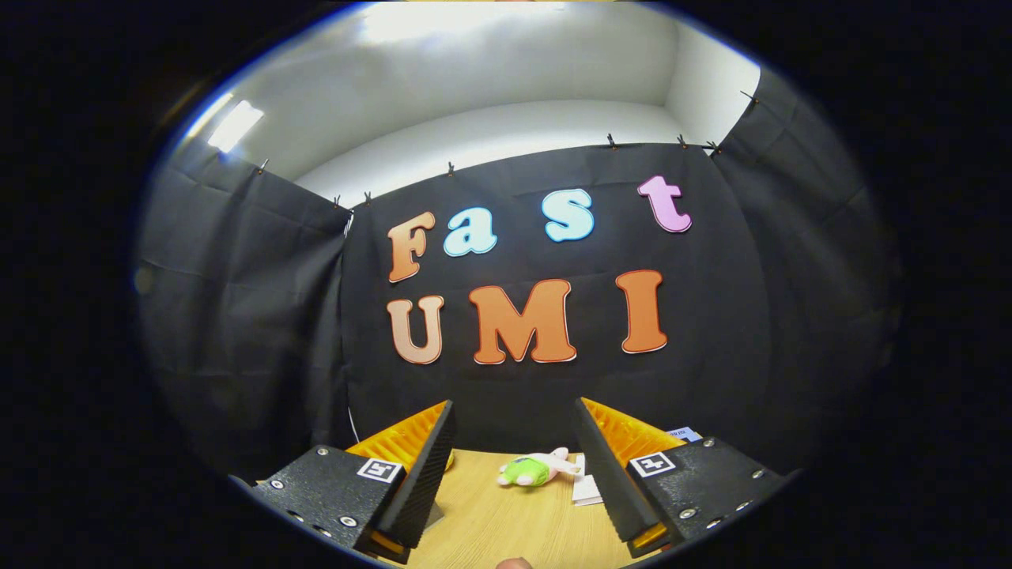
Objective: Open the storage box then place both shoes into the box .Put the left shoe in first, then the right shoe, with the right side of both shoes facing outward in a uniform manner.
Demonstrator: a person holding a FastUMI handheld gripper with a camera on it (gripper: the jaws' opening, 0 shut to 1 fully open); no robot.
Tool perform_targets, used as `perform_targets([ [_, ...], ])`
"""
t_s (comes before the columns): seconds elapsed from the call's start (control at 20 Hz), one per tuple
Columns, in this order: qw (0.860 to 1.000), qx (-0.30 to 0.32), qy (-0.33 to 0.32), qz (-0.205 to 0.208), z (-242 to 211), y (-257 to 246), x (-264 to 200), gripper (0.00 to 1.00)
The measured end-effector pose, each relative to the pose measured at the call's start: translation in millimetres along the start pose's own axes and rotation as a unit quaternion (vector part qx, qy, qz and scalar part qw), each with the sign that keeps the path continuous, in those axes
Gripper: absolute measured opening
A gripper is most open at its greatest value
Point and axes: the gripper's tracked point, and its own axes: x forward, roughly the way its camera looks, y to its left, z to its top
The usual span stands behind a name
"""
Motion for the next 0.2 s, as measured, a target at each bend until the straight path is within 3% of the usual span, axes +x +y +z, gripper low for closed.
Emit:
perform_targets([
  [0.2, 1.000, -0.015, 0.003, -0.008, 4.6, -5.0, 0.0, 0.89],
])
